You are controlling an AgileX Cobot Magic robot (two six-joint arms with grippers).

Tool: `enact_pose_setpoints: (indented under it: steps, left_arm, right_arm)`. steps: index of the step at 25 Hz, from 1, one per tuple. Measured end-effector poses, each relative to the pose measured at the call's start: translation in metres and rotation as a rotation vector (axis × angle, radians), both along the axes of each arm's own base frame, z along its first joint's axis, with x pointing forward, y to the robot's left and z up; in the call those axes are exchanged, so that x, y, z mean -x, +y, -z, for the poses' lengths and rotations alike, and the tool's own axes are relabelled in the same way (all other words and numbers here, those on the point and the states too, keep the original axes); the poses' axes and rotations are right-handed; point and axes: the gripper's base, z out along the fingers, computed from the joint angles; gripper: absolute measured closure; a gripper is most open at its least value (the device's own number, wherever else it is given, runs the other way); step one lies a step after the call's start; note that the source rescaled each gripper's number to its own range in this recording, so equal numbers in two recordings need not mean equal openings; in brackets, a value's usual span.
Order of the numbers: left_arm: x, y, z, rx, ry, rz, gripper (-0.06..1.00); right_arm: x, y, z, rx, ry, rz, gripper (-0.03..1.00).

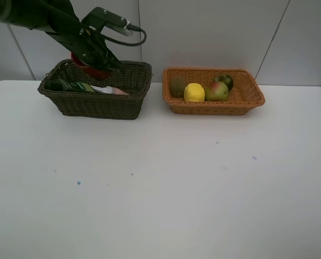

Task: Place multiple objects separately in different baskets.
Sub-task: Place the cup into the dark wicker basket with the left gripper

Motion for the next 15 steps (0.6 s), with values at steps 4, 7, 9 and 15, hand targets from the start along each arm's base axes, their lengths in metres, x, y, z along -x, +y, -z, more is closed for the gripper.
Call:
enact_pose_setpoints:
  steps: [4,7,9,15]
  left_arm:
    - [-0.0014,-0.0005,0.0096,0.002,0.02,-0.009,0.94]
    - [-0.0015,-0.0005,0.0104,0.006,0.023,-0.014,0.94]
    - [-0.0019,-0.0009,0.0097,0.013,0.022,-0.018,0.94]
    - [-0.002,-0.0009,0.0094,0.014,0.023,-0.02,0.94]
  right_arm:
    - [0.0,0.0,0.0,0.0,0.0,0.0,-0.03]
    - [0.0,0.0,0.0,0.0,0.0,0.0,-0.03]
    - [0.0,0.0,0.0,0.0,0.0,0.0,-0.03]
    - [0.0,0.0,0.0,0.0,0.0,0.0,-0.03]
